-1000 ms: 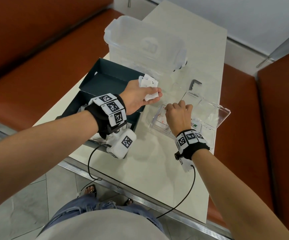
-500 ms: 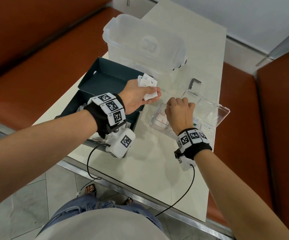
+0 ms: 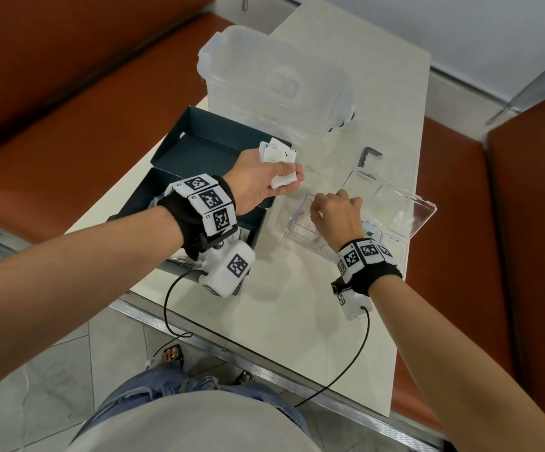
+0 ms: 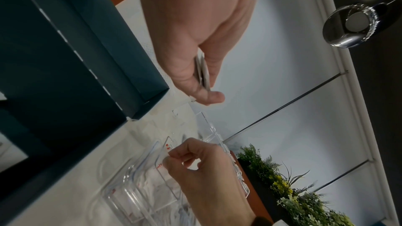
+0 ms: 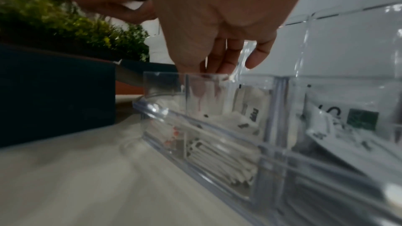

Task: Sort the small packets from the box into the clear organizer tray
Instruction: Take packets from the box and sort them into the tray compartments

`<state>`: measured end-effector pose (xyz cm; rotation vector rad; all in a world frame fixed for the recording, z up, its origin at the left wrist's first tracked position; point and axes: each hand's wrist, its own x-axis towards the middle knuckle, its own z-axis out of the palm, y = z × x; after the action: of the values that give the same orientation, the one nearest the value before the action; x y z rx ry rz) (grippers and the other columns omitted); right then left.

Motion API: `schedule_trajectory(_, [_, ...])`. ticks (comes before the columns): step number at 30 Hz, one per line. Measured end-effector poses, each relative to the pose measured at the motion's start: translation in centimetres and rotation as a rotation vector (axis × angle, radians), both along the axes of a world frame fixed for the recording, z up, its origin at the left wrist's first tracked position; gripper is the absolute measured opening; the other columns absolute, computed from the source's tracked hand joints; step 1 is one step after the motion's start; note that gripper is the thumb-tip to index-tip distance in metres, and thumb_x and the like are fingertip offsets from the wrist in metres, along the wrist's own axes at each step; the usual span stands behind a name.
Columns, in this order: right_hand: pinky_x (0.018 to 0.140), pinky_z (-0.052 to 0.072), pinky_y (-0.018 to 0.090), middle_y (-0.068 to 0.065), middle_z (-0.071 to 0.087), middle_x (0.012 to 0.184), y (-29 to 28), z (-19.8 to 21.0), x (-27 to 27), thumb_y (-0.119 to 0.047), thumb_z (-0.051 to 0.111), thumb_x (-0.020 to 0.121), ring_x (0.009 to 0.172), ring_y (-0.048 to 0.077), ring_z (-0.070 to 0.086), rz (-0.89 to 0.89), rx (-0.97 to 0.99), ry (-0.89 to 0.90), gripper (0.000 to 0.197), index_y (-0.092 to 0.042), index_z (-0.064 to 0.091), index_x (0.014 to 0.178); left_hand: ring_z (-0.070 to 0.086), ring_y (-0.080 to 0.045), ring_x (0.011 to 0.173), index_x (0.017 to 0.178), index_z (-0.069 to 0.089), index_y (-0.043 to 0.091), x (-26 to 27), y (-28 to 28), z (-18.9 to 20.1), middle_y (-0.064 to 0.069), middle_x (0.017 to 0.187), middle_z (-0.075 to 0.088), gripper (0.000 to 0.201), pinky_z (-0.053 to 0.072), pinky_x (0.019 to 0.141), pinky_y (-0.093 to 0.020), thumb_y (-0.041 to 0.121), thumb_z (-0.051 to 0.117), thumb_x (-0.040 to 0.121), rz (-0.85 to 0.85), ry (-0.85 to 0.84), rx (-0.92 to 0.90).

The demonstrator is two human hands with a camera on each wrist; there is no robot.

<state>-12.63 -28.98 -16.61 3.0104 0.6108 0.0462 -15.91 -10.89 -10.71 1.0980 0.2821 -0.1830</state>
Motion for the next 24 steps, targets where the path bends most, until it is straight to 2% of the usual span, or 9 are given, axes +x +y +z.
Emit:
schedule_trajectory(5, [0.085, 0.029, 0.039, 0.01, 0.064, 0.102, -0.2, -0.2, 0.6, -0.016, 0.053, 0.096, 0.103, 0.031, 0.05, -0.049, 0.105, 0.011, 0.02, -0.011, 0.062, 0.112, 0.07, -0.024, 0.089, 0.11, 0.057, 0.001, -0.1, 0.0, -0.3, -0.016, 0.099, 0.068, 0.02, 0.06, 0.074, -0.03, -0.003, 0.061, 0.091, 0.002, 0.01, -0.001])
schedule_trajectory(8, [0.083, 0.029, 0.039, 0.01, 0.064, 0.099, -0.1, -0.4, 0.6, -0.012, 0.055, 0.094, 0.1, 0.03, 0.049, -0.072, 0.112, 0.004, 0.014, -0.011, 0.062, 0.105, 0.07, -0.025, 0.089, 0.112, 0.057, -0.001, 0.0, -0.1, -0.2, -0.017, 0.1, 0.068, 0.021, 0.06, 0.075, -0.031, -0.003, 0.061, 0.091, 0.009, 0.02, 0.001])
schedule_trajectory(12, [0.085, 0.029, 0.039, 0.011, 0.054, 0.106, -0.1, 0.0, 0.8, -0.012, 0.061, 0.091, 0.103, 0.03, 0.047, -0.099, 0.139, -0.009, 0.015, -0.01, 0.067, 0.105, 0.07, -0.024, 0.087, 0.105, 0.058, 0.002, 0.0, -0.2, -0.1, -0.017, 0.099, 0.068, 0.015, 0.061, 0.074, -0.031, -0.004, 0.061, 0.091, 0.006, 0.015, -0.005])
schedule_trajectory(15, [0.082, 0.027, 0.038, 0.009, 0.058, 0.101, -0.2, 0.6, 0.7, -0.011, 0.063, 0.089, 0.1, 0.03, 0.05, -0.033, 0.163, -0.047, 0.014, -0.013, 0.069, 0.102, 0.071, -0.023, 0.084, 0.104, 0.058, 0.003, -0.1, -0.1, -0.1, -0.016, 0.099, 0.068, 0.015, 0.061, 0.073, -0.03, -0.003, 0.061, 0.091, 0.005, 0.013, -0.008])
schedule_trajectory(19, [0.078, 0.02, 0.037, -0.007, 0.061, 0.076, 0.6, 1.4, 0.0, -0.015, 0.067, 0.084, 0.088, 0.021, 0.049, 0.132, -0.101, -0.005, 0.013, -0.028, 0.072, 0.084, 0.069, -0.025, 0.09, 0.108, 0.057, 0.001, -0.2, -0.2, -0.2, -0.017, 0.101, 0.067, 0.017, 0.06, 0.075, -0.031, -0.004, 0.06, 0.092, 0.007, 0.015, -0.008])
schedule_trajectory(21, [0.082, 0.023, 0.04, -0.008, 0.055, 0.068, 1.1, 1.4, 0.0, -0.017, 0.065, 0.082, 0.083, 0.02, 0.044, 0.112, -0.174, 0.026, 0.012, -0.028, 0.071, 0.078, 0.069, -0.025, 0.09, 0.109, 0.056, 0.0, -0.2, -0.3, -0.1, -0.017, 0.099, 0.068, 0.018, 0.06, 0.077, -0.032, -0.004, 0.06, 0.091, 0.003, 0.016, -0.011])
schedule_trajectory(24, [0.087, 0.025, 0.042, -0.009, 0.058, 0.068, 1.5, 1.1, 0.0, -0.02, 0.061, 0.083, 0.079, 0.018, 0.039, 0.08, -0.202, 0.064, 0.013, -0.025, 0.071, 0.077, 0.069, -0.024, 0.09, 0.114, 0.055, -0.001, -0.2, -0.5, 0.0, -0.016, 0.099, 0.068, 0.023, 0.06, 0.078, -0.032, -0.004, 0.06, 0.091, -0.002, 0.015, -0.015])
